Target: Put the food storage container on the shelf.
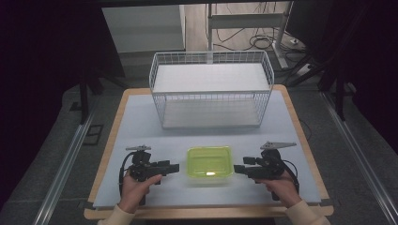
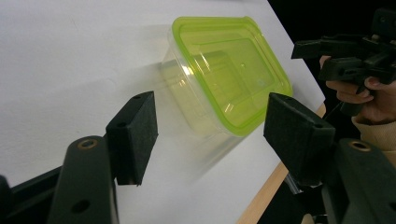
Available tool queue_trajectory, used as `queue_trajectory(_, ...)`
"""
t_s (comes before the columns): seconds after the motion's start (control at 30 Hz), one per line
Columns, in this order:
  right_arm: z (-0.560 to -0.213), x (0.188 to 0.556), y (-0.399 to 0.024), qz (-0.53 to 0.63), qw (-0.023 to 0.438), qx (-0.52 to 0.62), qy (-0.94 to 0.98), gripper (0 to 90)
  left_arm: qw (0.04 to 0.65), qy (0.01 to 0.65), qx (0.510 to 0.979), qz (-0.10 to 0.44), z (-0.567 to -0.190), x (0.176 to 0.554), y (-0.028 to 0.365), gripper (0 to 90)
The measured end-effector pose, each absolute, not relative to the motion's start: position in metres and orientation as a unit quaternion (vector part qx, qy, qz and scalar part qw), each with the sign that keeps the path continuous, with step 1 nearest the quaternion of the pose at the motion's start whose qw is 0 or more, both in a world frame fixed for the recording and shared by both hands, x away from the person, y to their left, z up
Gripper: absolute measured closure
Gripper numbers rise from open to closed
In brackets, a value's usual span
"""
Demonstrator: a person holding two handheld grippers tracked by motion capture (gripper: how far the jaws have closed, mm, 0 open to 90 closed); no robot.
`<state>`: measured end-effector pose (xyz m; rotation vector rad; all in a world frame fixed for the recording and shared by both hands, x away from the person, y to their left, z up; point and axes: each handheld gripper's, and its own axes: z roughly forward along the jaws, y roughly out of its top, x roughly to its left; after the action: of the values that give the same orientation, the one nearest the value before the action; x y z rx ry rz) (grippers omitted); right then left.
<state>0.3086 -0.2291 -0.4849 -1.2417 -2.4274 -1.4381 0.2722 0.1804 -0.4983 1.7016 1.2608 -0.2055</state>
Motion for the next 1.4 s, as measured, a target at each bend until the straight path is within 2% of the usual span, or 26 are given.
queue_trajectory(0.5,-0.498,0.336,-0.215,-0.450,0.067,-0.451,-0.768,42.9,0.473,0.522,0.700,-0.117,-0.511,0.301,0.155,41.2)
queue_trajectory(0.63,-0.503,0.342,-0.212,-0.452,0.095,-0.462,-0.757,46.4,0.471,0.528,0.696,-0.126,-0.515,0.305,0.153,43.7)
queue_trajectory(0.87,-0.506,0.343,-0.211,-0.446,0.105,-0.467,-0.756,51.7,0.475,0.531,0.686,-0.148,-0.523,0.308,0.154,46.6)
queue_trajectory(1.07,-0.513,0.345,-0.208,-0.444,0.124,-0.468,-0.754,58.3,0.474,0.525,0.687,-0.167,-0.530,0.311,0.149,53.9)
queue_trajectory(1.23,-0.516,0.345,-0.207,-0.444,0.134,-0.466,-0.753,67.9,0.468,0.525,0.691,-0.168,-0.532,0.310,0.145,68.9)
queue_trajectory(1.4,-0.514,0.345,-0.209,-0.446,0.146,-0.476,-0.744,72.1,0.473,0.525,0.688,-0.164,-0.530,0.307,0.146,73.2)
